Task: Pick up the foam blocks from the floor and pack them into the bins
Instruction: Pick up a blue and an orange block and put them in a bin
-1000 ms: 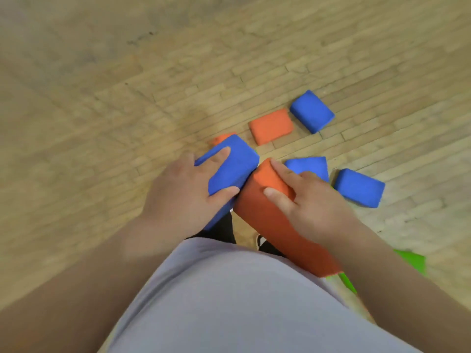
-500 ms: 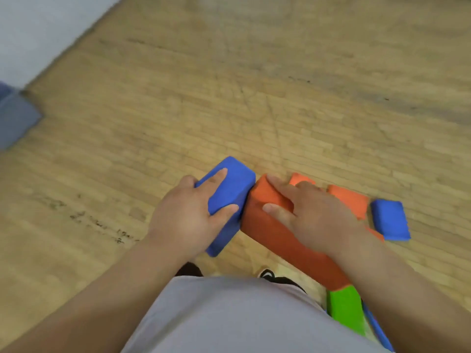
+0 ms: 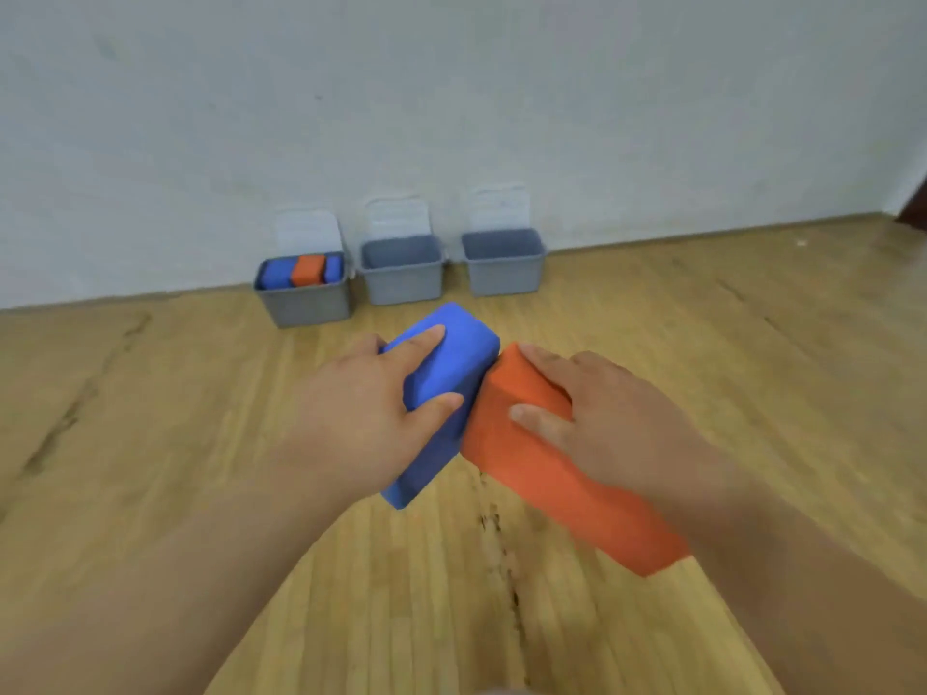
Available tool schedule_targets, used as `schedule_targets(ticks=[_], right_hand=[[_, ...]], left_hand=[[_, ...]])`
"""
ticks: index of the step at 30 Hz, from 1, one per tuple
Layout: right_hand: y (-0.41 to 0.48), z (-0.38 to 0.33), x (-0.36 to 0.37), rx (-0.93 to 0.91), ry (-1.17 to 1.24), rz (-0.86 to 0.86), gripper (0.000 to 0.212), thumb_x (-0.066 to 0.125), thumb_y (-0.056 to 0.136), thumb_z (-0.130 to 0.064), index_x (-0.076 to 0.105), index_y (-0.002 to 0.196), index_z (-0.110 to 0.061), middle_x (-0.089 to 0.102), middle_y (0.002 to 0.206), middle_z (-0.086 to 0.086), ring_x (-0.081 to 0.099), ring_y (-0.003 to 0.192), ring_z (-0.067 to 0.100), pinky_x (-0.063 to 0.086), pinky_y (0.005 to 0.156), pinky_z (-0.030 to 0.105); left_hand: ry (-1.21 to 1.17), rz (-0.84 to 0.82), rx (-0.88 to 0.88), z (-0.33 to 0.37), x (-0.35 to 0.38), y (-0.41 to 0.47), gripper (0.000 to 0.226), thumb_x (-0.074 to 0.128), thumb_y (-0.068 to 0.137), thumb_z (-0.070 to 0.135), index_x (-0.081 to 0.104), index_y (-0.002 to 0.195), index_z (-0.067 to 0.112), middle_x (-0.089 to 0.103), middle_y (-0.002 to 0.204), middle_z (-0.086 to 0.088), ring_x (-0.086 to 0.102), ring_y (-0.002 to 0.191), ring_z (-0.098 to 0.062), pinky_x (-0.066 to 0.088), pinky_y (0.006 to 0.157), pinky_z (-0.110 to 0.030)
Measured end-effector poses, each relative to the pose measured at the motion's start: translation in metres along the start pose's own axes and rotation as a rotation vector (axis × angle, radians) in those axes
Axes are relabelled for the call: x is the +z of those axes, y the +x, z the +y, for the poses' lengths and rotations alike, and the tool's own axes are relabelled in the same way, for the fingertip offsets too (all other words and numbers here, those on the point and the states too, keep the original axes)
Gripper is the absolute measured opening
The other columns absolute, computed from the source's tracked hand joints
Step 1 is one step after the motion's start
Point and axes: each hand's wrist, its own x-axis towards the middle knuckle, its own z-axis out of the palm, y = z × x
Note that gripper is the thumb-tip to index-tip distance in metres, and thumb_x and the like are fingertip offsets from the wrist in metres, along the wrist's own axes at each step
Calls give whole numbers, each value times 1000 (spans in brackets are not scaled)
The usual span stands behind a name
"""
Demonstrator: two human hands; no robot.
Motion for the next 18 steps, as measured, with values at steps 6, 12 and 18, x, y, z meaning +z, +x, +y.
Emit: schedule_targets(ticks=[6, 12, 18], right_hand=[[150, -125, -67, -260, 12, 217, 70, 44, 93, -73, 19, 155, -55, 51, 136, -4, 49, 128, 19, 42, 97, 35], [237, -174, -120, -339, -6, 312, 68, 43, 94, -73, 19, 155, -54, 52, 126, -2, 54, 119, 20, 43, 94, 36], [308, -140, -142, -342, -7, 331, 71, 45, 93, -73, 19, 155, -52, 51, 130, -1, 53, 122, 22, 44, 96, 37]], left_hand=[[62, 312, -116, -98, -124, 72, 70, 48, 89, 70, 29, 154, 52, 48, 117, 6, 57, 99, -18, 45, 81, -32], [126, 458, -137, -129, -189, 141, 71, 43, 87, 72, 29, 154, 53, 49, 114, 6, 58, 97, -18, 45, 78, -32], [138, 482, -141, -115, -186, 218, 71, 45, 87, 73, 31, 154, 51, 50, 115, 4, 58, 98, -19, 46, 78, -33]])
